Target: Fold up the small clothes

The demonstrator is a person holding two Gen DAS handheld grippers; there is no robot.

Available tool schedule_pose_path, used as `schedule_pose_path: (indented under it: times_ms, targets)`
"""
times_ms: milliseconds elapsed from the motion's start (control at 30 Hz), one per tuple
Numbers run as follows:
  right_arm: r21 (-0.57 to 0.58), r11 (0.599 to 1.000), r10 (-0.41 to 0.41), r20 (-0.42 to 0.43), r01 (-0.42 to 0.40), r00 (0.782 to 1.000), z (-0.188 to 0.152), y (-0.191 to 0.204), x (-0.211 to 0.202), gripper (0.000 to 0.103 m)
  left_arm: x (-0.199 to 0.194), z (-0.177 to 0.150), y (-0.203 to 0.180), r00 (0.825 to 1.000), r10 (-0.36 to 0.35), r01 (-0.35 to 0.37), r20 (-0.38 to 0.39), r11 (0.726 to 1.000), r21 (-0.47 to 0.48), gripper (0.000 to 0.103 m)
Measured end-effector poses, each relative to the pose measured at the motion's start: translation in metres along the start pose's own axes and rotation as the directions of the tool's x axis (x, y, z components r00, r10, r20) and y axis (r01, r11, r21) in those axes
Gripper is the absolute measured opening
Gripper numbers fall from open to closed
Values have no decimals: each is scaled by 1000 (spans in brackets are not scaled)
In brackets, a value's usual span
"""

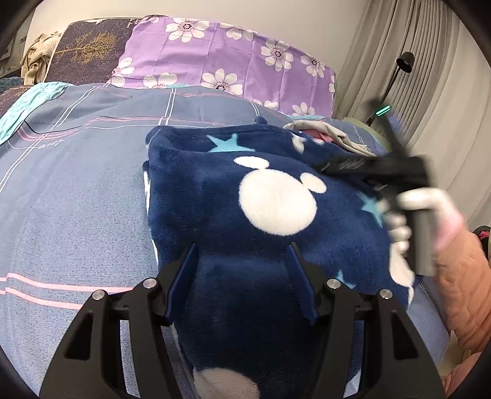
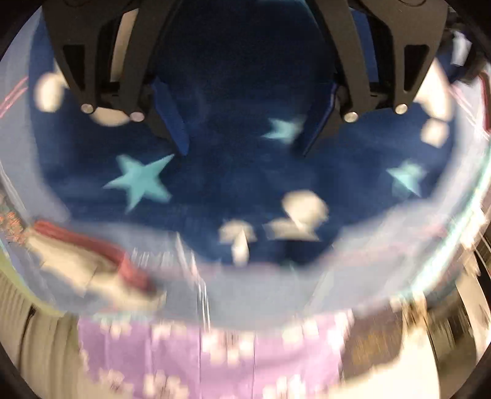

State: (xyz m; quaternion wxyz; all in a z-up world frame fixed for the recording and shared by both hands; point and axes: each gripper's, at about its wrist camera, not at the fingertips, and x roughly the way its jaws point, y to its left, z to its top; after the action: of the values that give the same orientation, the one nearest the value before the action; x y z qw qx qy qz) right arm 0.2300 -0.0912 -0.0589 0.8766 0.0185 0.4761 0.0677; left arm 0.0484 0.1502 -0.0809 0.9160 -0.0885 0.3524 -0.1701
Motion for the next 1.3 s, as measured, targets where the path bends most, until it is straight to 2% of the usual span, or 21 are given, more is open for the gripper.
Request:
schedule_pose_path:
  times_ms: [67, 133, 200, 233, 333, 400, 467, 633, 733, 767, 833, 933, 967, 1033, 1100, 1133, 1200, 1300]
  targets:
    - [41, 999, 29, -29, -28, 999, 9, -9, 11, 83, 0, -1, -3, 1000, 11, -11, -1, 1000, 7, 61]
    - [-13, 999, -32, -25, 31, 999, 10, 3, 12, 84, 0, -1, -2, 1000, 7, -7, 1, 1000, 3, 61]
    - [-33, 998, -55, 2, 55, 998, 7, 7, 8, 84, 0, -2, -1, 1000, 0, 0, 3, 1000, -5, 61]
    - [-29, 998, -47, 8, 47, 999, 6, 6, 7, 84, -1, -2, -1, 1000, -1, 1, 4, 1000, -5, 61]
    - [31, 998, 52, 36, -53, 998, 2, -10, -4, 81, -1, -2, -1, 1000, 1, -1, 5, 1000, -2, 62]
    - [45, 997, 65, 73, -69, 995, -3, -16, -21, 81, -1, -2, -1, 1000, 3, -3, 7, 1000, -2, 62]
    - [22, 999, 46, 109, -48, 993, -14, -15, -42, 81, -1, -3, -1, 1000, 3, -3, 8, 1000, -4, 62]
    - [-26, 993, 118, 124, -115, 985, -67, -7, -93, 82, -1, -2, -1, 1000, 4, -4, 10, 1000, -3, 62]
    - [27, 997, 74, 55, -76, 996, -112, -11, -85, 83, -1, -2, -2, 1000, 0, 0, 10, 1000, -3, 63]
    - [-14, 998, 61, 107, -60, 992, -124, -9, -81, 83, -2, -2, -2, 1000, -3, 3, 11, 1000, -2, 64]
    - [-70, 997, 33, 131, -24, 991, -125, -2, -82, 83, -1, -2, -4, 1000, 0, 0, 8, 1000, 4, 66]
    - [25, 997, 69, 82, -71, 994, -111, -10, -89, 82, -3, -1, -5, 1000, 7, -7, 16, 1000, 6, 66]
    - [17, 998, 65, 95, -67, 993, -110, -8, -97, 82, -6, -2, -5, 1000, 11, -11, 25, 1000, 2, 66]
    - [-77, 996, 51, 148, -40, 988, -119, 7, -114, 82, -16, -4, -2, 999, 5, -4, 46, 1000, -20, 66]
    - [-230, 973, 57, 205, -8, 977, -139, 35, -132, 82, -28, -5, 6, 998, -1, 4, 60, 999, -51, 66]
    - [-297, 955, 70, 223, -1, 972, -148, 47, -138, 82, -33, -6, 11, 998, 17, -14, 60, 998, -64, 67]
    - [-451, 892, 125, 238, -4, 963, -172, 77, -148, 82, -41, -10, 21, 995, 89, -84, 54, 993, -77, 67]
    - [-633, 774, 197, 252, 8, 948, -205, 120, -154, 82, -47, -14, 38, 995, 90, -83, 46, 987, -134, 67]
